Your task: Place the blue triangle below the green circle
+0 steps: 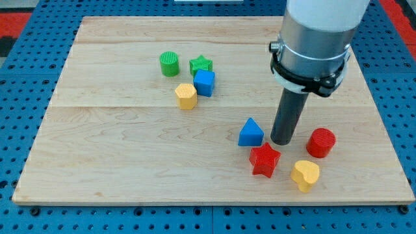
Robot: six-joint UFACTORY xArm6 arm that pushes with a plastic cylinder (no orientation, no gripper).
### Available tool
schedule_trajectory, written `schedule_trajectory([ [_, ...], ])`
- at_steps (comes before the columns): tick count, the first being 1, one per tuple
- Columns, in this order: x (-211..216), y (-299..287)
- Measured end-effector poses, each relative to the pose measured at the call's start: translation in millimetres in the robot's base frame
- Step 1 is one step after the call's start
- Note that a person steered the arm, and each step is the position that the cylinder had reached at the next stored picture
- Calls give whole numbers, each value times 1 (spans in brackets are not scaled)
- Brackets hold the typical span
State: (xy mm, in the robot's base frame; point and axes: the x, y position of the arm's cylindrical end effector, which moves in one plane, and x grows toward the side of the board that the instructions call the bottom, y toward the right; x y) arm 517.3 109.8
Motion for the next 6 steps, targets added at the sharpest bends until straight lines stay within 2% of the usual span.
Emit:
schedule_trajectory([
  [2, -27, -112],
  [3, -13, -96],
  [4, -10, -119],
  [5, -29, -171],
  [6, -53, -181],
])
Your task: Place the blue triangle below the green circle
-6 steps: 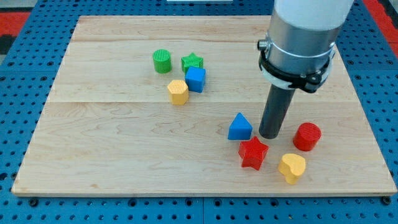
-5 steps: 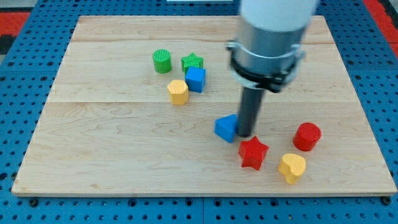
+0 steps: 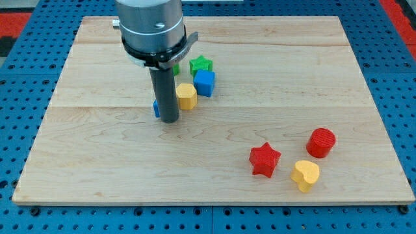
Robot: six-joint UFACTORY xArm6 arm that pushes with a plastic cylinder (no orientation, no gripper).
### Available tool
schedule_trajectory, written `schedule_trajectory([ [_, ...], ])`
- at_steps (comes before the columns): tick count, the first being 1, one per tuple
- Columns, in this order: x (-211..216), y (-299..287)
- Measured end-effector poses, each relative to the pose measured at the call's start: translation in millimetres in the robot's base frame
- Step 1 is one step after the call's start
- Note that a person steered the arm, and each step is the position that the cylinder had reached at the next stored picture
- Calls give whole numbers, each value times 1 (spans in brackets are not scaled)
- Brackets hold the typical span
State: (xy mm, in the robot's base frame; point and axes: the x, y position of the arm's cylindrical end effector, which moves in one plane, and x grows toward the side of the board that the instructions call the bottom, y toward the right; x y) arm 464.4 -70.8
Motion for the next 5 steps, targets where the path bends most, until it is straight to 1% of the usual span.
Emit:
schedule_trajectory([
  [1, -36, -7],
  [3, -39, -80],
  [4, -51, -69],
  [5, -73, -6],
])
